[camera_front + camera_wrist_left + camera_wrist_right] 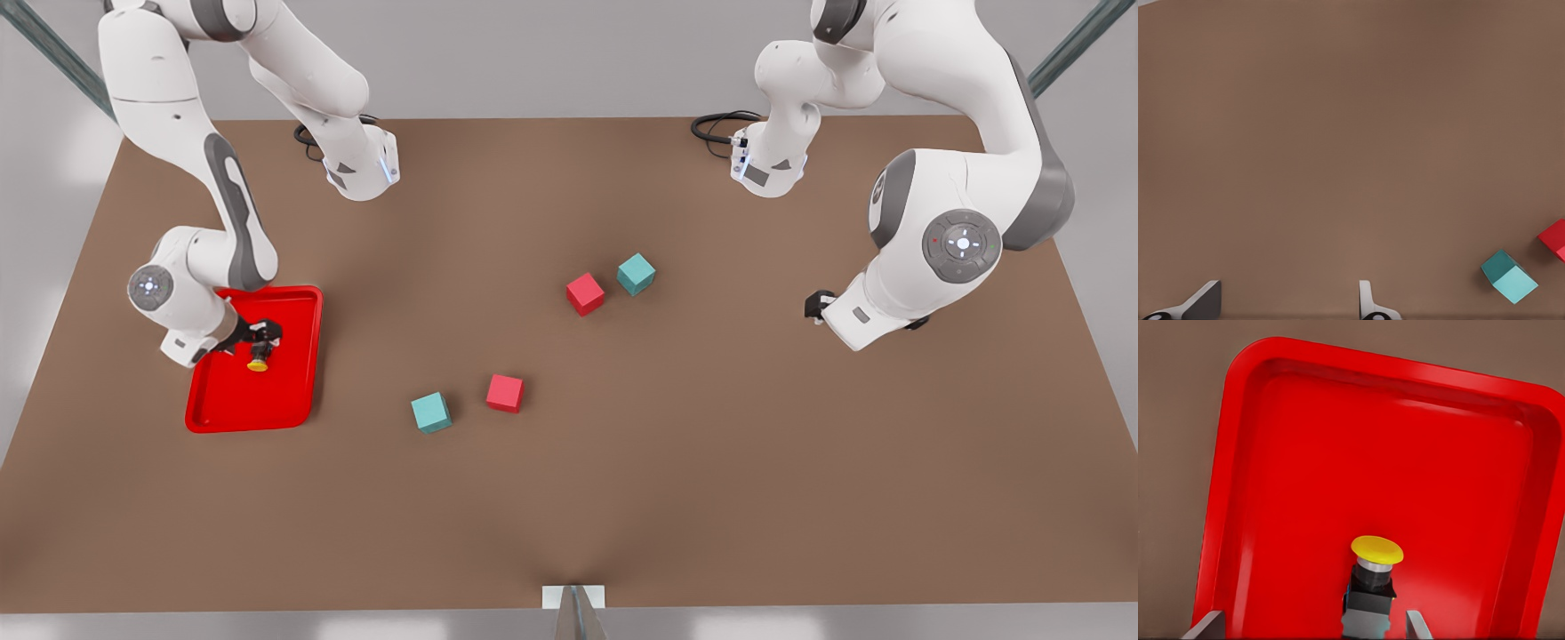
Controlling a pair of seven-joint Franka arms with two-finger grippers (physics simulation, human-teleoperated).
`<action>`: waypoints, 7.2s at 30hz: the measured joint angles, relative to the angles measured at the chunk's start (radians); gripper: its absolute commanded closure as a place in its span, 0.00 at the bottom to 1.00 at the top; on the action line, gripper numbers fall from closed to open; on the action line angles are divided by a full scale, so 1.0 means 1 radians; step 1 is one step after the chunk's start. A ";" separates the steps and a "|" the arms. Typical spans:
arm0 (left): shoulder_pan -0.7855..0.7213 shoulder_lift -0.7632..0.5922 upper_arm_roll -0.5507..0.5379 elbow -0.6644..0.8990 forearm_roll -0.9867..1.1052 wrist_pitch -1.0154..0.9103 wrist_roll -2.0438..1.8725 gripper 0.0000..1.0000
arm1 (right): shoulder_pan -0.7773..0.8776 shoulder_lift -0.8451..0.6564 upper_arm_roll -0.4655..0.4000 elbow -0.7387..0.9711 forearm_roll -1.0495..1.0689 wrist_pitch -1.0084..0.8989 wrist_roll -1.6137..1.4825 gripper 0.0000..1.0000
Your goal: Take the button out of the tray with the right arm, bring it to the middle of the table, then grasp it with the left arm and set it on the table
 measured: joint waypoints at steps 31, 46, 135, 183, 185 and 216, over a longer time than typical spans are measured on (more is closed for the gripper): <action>0.002 0.005 0.001 0.000 0.000 0.002 0.000 0.00 | -0.003 0.055 -0.001 -0.016 -0.006 0.041 0.139 0.00; 0.001 0.005 0.001 0.000 0.000 0.006 0.002 0.00 | -0.075 0.162 -0.002 0.041 -0.066 0.083 0.157 0.00; -0.460 0.422 -0.023 -0.307 -0.249 0.883 -0.556 0.00 | 0.412 0.042 -0.035 0.774 0.069 -0.525 0.644 0.00; -0.495 0.565 0.319 -0.113 0.412 0.441 -1.301 0.54 | 0.417 0.046 -0.032 0.777 0.062 -0.531 0.479 0.00; -0.494 0.598 0.319 -0.128 0.516 0.373 -1.456 0.54 | 0.417 0.046 -0.032 0.777 0.062 -0.531 0.478 0.00; -0.488 0.776 0.296 -0.217 0.897 0.253 -2.614 0.00 | 0.412 0.046 -0.032 0.777 0.062 -0.531 0.468 0.00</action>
